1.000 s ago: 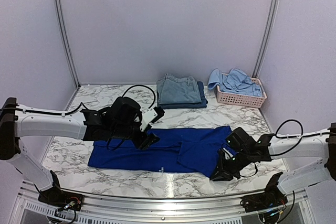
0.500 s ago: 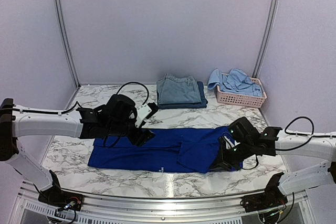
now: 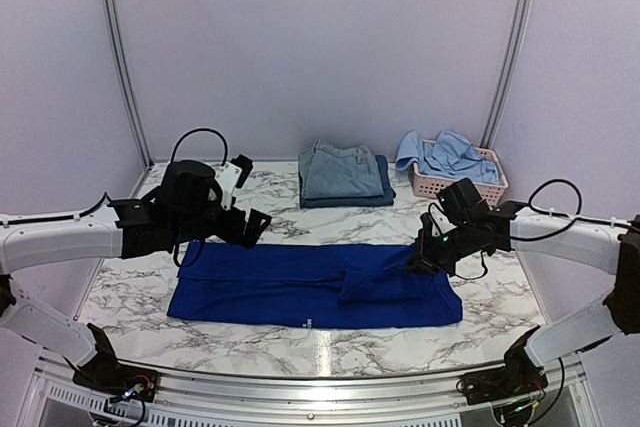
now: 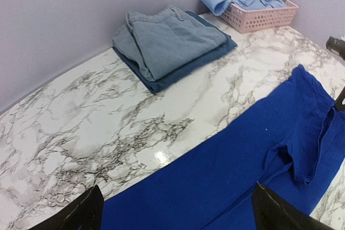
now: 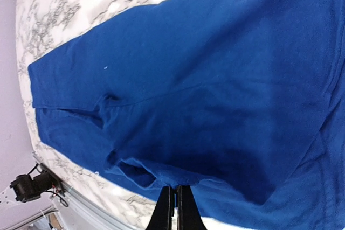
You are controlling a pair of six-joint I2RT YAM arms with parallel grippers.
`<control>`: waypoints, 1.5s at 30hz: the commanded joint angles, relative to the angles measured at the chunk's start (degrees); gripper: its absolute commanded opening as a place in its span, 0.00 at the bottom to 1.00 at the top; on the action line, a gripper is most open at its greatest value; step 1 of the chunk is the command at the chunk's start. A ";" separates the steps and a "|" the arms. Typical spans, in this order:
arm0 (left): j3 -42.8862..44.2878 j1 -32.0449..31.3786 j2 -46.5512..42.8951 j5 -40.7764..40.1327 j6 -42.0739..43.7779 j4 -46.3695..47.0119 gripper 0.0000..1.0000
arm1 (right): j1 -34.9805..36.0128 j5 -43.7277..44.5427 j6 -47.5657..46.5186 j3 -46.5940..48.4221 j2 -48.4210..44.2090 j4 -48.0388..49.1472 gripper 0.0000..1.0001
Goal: Fold and stack the mixed laundry pile
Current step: Fold the 1/3-folded T-shirt at the center of the board, then move the rectangle-folded T-shirt to the center of the board.
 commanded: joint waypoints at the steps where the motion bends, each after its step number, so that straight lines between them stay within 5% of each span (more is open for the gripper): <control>1: -1.19 2.46 -3.69 -4.82 -5.43 1.62 0.99 | -2.96 1.13 -5.82 2.96 4.82 -0.33 0.00; 14: -1.73 13.19 -3.92 3.79 -18.19 -12.00 0.99 | -10.22 3.30 -10.97 4.61 10.03 0.71 0.00; 17: -1.32 13.42 -3.18 4.92 -19.98 -15.41 0.99 | -10.22 0.64 -13.95 6.62 12.04 -1.30 0.27; 20: -2.28 13.43 -4.02 7.89 -22.33 -17.40 0.99 | -10.22 1.66 -16.78 8.66 10.64 -3.94 0.40; 27: -7.24 13.42 -6.09 13.55 -27.40 -20.52 0.99 | -8.81 -3.16 -21.65 9.81 8.31 -6.06 0.41; 34: -4.94 13.36 0.38 11.98 -24.63 -22.66 0.98 | 1.12 -4.58 -17.01 6.72 12.79 -2.67 0.39; 41: 8.61 13.34 17.74 15.68 -18.53 -26.01 0.65 | 2.96 -1.80 -14.97 6.09 17.00 -1.84 0.37; 45: 11.78 13.34 23.51 14.24 -18.43 -27.31 0.59 | 2.95 0.92 -15.35 7.31 17.42 -4.11 0.37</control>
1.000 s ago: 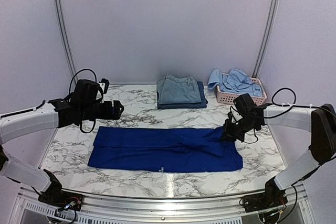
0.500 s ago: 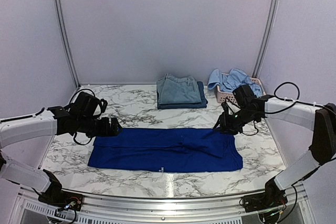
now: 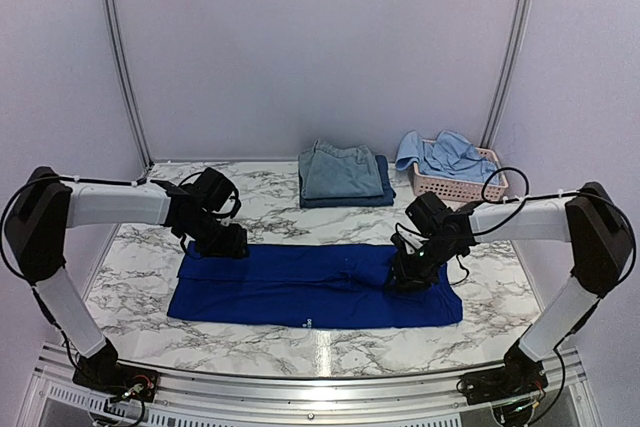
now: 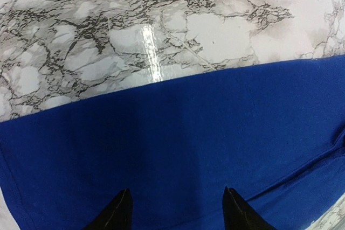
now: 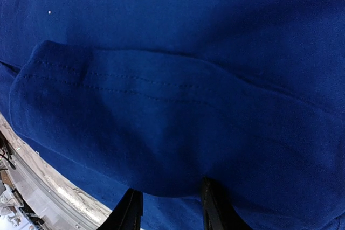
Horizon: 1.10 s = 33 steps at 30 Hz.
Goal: Fold and stack the mixed laundry pile
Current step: Move the rectangle-folded T-shirt to the center of the board.
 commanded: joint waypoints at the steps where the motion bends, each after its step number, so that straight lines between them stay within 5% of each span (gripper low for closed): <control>1: 2.70 0.24 5.01 -0.99 1.75 -4.53 0.57 | 0.29 3.73 0.40 2.12 0.52 -1.68 0.36; 9: -4.79 1.13 6.25 -4.48 -2.04 -7.37 0.46 | 0.29 5.67 -3.45 8.77 10.53 -2.36 0.36; 20: -25.51 3.19 -12.49 -1.20 -13.44 -8.72 0.39 | 3.77 4.30 -12.93 33.03 26.22 -9.33 0.35; 28: -19.54 2.77 -20.76 0.43 -11.07 -12.83 0.46 | 2.98 9.11 -12.29 33.55 20.55 -13.20 0.38; 33: -16.35 3.15 -18.56 1.92 -12.61 -12.00 0.48 | 2.53 7.26 -11.01 27.15 17.32 -8.95 0.39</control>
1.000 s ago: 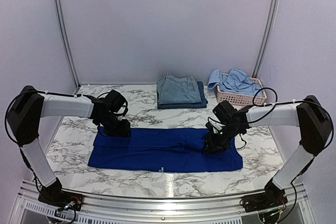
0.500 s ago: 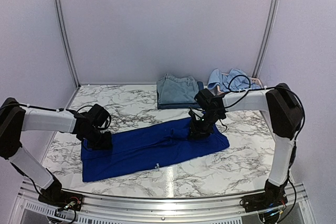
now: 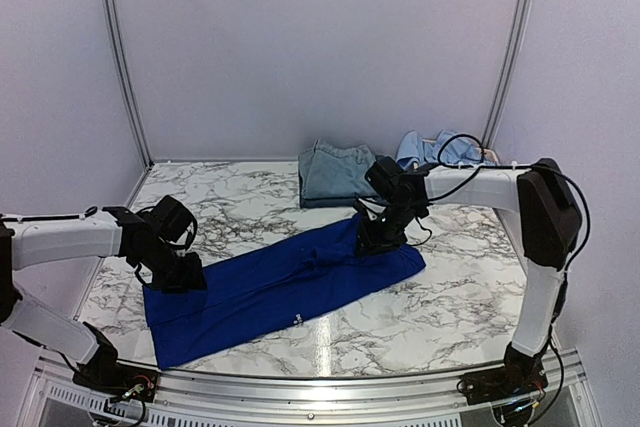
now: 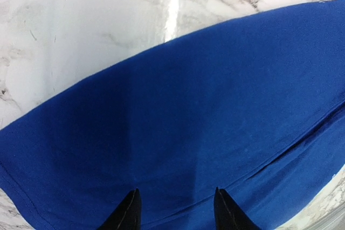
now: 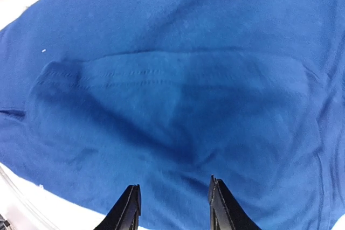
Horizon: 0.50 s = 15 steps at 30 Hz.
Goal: Fold and stack the mixed laundry pile
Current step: Move the rectangle-folded T-shirt to the center of the board.
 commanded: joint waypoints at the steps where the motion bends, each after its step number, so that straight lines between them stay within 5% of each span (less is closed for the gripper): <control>1: 3.73 0.24 1.99 1.52 -0.09 -2.28 0.49 | -0.98 0.46 0.88 -4.84 -2.63 2.23 0.39; 15: 10.54 -0.22 15.09 2.50 3.58 2.88 0.50 | -15.75 0.77 1.18 -27.67 -9.38 6.36 0.37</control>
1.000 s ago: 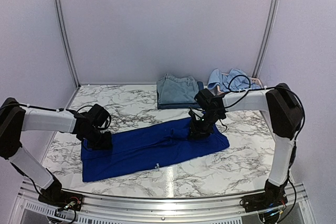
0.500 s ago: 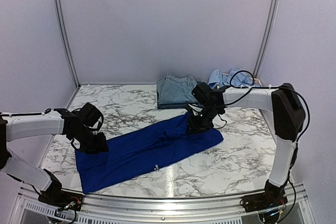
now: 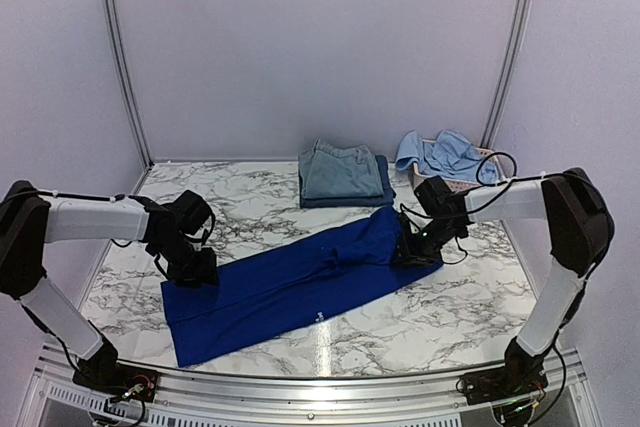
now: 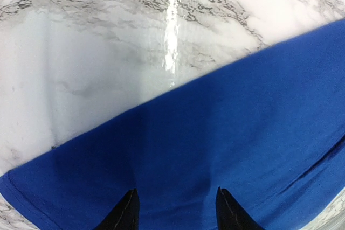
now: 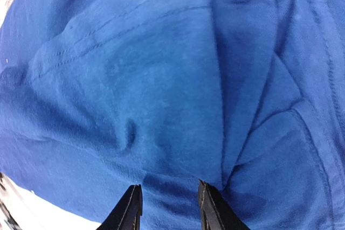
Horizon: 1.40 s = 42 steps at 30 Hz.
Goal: Fold and stack the mixed laundry pile
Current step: Move the rectangle-folded T-shirt to the center of the board, then pick up the rectangle-folded T-shirt from the center of the board.
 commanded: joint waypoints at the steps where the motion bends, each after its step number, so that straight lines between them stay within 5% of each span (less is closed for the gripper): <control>1: 3.58 -0.67 5.94 1.82 2.27 2.54 0.50 | -4.89 4.85 0.26 -7.40 -0.69 -5.58 0.37; 7: 9.72 -1.70 15.13 4.30 3.36 4.35 0.50 | -8.83 6.08 0.35 -12.27 -6.02 -5.63 0.38; 12: 14.55 -1.23 14.85 6.45 2.67 4.54 0.51 | -9.19 5.86 -2.08 -5.36 -9.13 -5.15 0.39; 20: 11.00 11.91 3.69 12.84 -1.91 3.63 0.58 | 13.19 5.26 -2.74 4.26 -16.01 -0.11 0.47; 30: 3.56 24.54 -1.89 15.70 -2.54 0.92 0.62 | 40.05 8.93 -2.57 27.83 8.15 4.90 0.40; 35: 0.75 24.89 -3.09 15.50 -3.23 -0.07 0.58 | 46.73 6.97 -4.32 43.75 20.24 3.07 0.37; 42: -1.31 24.89 -4.78 13.05 -1.32 -2.06 0.58 | 52.99 6.20 -5.93 52.78 29.46 2.29 0.36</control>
